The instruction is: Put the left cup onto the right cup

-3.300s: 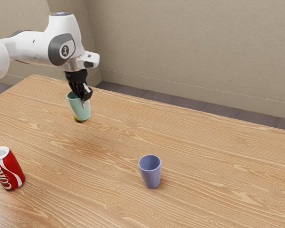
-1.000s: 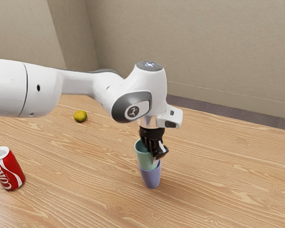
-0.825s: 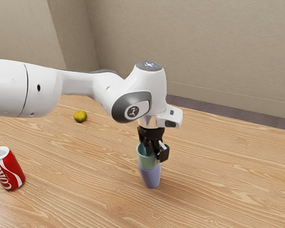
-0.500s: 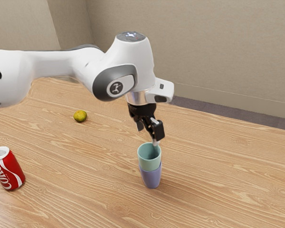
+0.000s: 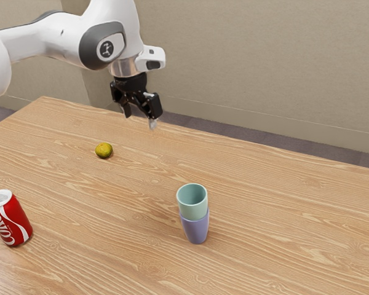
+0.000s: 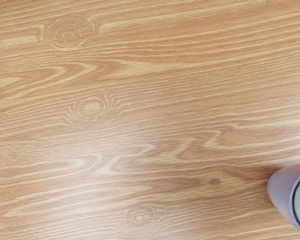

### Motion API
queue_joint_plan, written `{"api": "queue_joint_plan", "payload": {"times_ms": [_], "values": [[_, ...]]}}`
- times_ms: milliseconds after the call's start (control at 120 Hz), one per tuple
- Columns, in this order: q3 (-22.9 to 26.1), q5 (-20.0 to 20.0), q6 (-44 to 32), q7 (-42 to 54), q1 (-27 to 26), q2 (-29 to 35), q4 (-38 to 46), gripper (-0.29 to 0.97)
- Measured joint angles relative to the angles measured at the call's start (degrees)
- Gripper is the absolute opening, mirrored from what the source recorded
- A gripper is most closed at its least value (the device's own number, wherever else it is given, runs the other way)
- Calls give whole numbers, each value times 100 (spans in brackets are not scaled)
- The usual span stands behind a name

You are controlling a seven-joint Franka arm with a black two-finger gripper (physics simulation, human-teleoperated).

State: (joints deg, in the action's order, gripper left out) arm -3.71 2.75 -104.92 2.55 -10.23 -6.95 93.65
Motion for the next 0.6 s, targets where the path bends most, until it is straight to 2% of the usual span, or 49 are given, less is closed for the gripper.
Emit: {"api": "queue_joint_plan", "payload": {"times_ms": [83,242,600], "values": [[332,12,115,58,439,-75,-217,68],[684,47,386,146,737,73,-421,68],[755,30,728,265,790,304,-442,68]]}}
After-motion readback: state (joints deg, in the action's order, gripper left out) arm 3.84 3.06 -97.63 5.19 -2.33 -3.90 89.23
